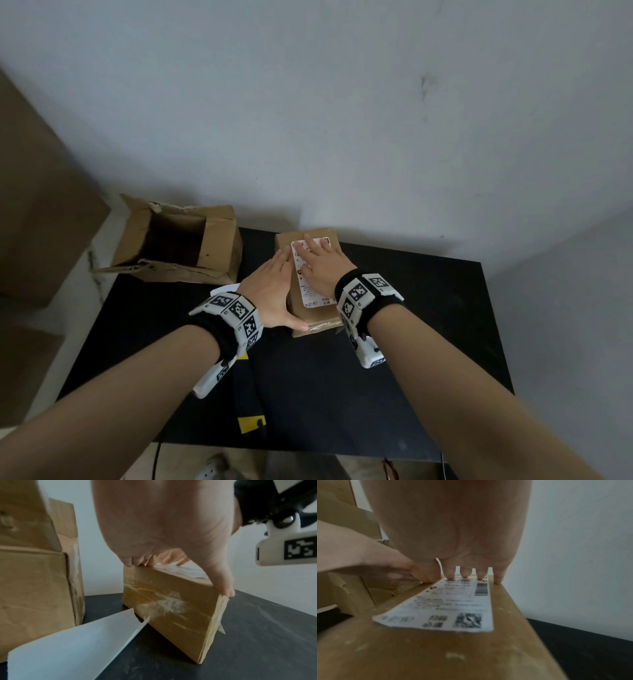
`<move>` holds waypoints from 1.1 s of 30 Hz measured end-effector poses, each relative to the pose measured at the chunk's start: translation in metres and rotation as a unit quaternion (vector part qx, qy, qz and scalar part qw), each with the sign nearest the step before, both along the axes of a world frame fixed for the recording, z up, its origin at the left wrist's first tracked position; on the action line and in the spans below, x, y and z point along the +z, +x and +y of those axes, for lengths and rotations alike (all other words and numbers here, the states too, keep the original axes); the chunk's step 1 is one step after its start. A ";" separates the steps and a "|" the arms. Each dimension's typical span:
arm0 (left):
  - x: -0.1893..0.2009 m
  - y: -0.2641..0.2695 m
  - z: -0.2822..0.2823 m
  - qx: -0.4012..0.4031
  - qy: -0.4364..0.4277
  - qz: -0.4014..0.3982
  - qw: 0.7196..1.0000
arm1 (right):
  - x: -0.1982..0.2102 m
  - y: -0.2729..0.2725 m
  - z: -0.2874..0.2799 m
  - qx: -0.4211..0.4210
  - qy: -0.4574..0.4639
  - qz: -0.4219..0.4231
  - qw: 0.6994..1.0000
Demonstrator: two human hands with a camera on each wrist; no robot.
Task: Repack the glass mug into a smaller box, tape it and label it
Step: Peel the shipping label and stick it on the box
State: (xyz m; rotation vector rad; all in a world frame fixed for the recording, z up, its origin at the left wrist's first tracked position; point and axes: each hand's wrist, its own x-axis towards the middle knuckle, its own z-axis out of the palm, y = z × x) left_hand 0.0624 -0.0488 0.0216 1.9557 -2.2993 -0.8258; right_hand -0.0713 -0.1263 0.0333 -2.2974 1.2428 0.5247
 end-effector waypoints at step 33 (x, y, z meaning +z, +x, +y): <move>0.002 -0.004 0.026 -0.016 -0.004 -0.061 0.998 | -0.013 -0.067 0.117 -0.068 -0.082 -0.035 0.994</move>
